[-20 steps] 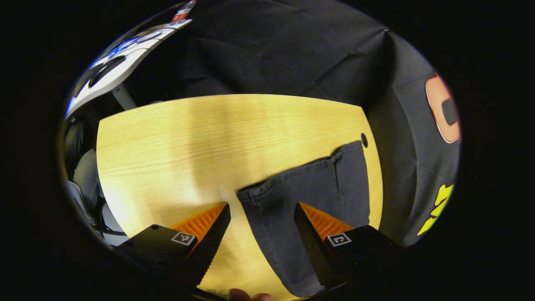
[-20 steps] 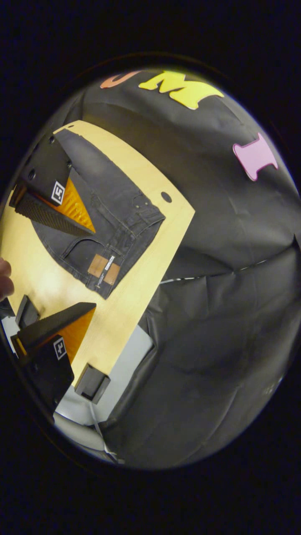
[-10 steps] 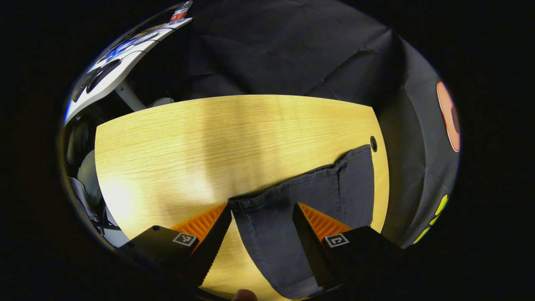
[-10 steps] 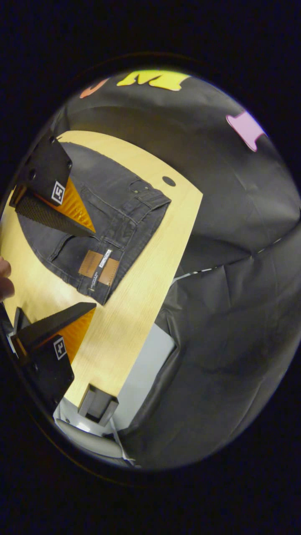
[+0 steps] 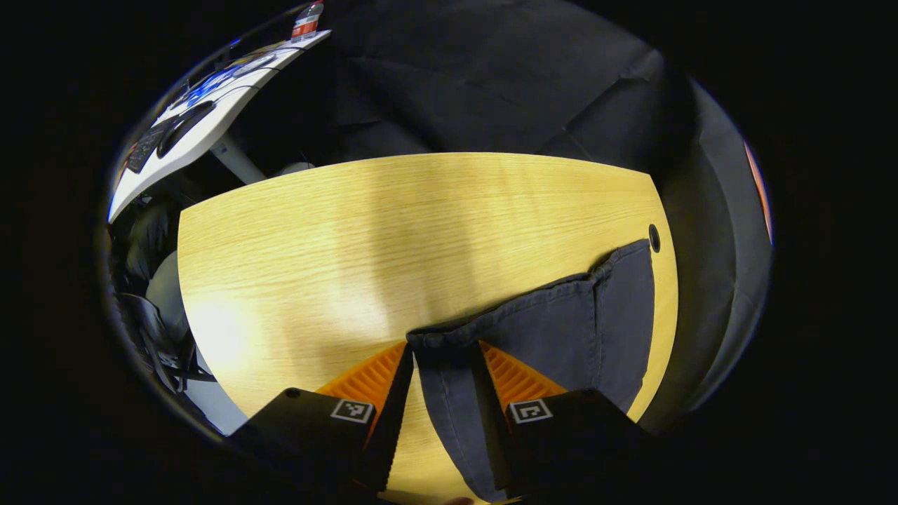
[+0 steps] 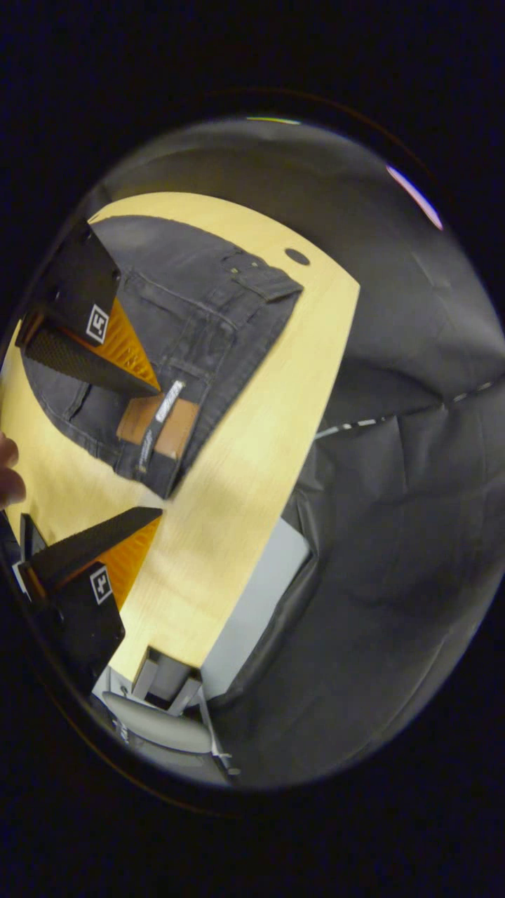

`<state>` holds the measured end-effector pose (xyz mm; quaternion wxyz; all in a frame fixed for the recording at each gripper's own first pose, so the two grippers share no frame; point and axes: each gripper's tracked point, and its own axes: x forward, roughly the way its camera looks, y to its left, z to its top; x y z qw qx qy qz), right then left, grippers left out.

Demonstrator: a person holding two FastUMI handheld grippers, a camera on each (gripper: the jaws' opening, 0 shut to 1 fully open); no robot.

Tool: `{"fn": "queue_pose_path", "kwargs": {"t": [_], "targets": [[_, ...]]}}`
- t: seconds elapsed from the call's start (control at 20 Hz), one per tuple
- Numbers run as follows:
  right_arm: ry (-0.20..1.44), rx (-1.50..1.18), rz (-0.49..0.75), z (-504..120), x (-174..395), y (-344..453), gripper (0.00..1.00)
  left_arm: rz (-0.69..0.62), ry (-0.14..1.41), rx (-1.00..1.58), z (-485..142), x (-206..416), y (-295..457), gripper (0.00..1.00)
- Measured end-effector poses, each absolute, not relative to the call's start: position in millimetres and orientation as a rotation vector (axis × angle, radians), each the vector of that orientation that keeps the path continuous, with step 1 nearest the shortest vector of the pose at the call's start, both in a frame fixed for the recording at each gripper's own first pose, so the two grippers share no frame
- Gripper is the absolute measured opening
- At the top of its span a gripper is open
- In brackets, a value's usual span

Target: Grasp the waist and the cuffs of the jeans and fold them to make the two legs overlap; first hold the waist and fold one-third of the jeans toward the cuffs, then hold the cuffs and fold the remaining one-third in the same direction to finish folding.

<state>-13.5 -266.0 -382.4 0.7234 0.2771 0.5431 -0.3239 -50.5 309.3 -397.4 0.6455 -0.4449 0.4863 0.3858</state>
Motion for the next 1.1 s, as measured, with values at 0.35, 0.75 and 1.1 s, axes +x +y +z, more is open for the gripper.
{"fn": "queue_pose_path", "kwargs": {"t": [0.35,0.75,1.1], "targets": [[1.259,0.483,-0.774,-392,-7,-259,0.90,0.916,1.184,-0.917,-401,-57,308,0.34],[1.253,0.548,-0.714,-391,5,-241,0.12,0.928,1.095,-1.038,-401,-57,306,0.12],[1.165,0.926,-0.611,-344,12,-232,0.08,0.881,1.004,-1.266,-361,-45,303,0.06]]}}
